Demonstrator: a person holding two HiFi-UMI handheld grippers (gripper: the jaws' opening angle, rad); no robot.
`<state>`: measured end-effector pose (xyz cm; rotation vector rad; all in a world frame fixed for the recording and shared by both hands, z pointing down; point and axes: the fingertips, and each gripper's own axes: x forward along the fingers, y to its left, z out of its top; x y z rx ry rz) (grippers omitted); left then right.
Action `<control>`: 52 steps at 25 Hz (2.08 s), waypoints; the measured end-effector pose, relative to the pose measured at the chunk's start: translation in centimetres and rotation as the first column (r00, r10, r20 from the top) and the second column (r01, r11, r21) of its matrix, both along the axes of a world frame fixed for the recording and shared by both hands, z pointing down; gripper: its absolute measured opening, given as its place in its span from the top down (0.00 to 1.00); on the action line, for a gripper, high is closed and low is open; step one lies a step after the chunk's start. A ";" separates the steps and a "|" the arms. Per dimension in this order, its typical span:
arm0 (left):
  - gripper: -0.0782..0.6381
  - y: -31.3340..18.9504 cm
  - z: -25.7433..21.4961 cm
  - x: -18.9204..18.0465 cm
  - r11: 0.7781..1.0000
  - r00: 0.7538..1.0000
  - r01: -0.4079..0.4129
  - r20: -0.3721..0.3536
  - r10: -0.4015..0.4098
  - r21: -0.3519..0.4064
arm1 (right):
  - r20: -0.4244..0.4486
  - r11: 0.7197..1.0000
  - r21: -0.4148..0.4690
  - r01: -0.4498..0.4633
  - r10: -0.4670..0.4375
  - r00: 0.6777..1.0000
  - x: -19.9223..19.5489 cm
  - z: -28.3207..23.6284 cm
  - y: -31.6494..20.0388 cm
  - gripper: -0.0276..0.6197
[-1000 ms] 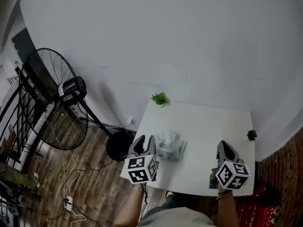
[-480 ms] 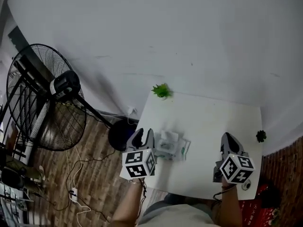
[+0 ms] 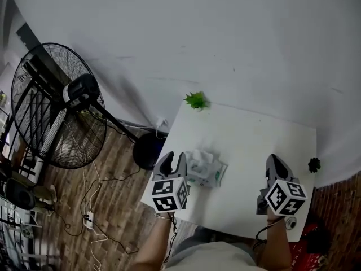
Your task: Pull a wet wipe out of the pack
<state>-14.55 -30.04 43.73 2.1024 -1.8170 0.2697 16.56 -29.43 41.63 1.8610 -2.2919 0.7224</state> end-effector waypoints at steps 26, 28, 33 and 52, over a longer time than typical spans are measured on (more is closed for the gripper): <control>0.72 5.0 9.2 4.8 0.971 0.987 -0.131 0.066 0.147 -0.201 | 0.028 0.982 -0.186 0.017 -0.012 1.000 0.9 8.4 3.4 0.96; 0.72 4.5 9.5 5.3 0.961 0.976 -0.177 0.086 0.199 -0.212 | 0.032 0.981 -0.196 0.006 0.000 0.999 1.1 8.8 3.6 0.96; 0.72 4.0 10.7 6.0 0.915 0.940 -0.290 0.098 0.327 -0.280 | 0.049 0.978 -0.207 -0.035 0.046 0.998 1.3 9.4 4.2 0.96; 0.72 2.1 14.8 6.6 0.705 0.761 -0.430 0.194 0.619 -0.565 | 0.072 0.961 -0.255 -0.104 0.126 0.989 1.7 12.1 4.7 0.96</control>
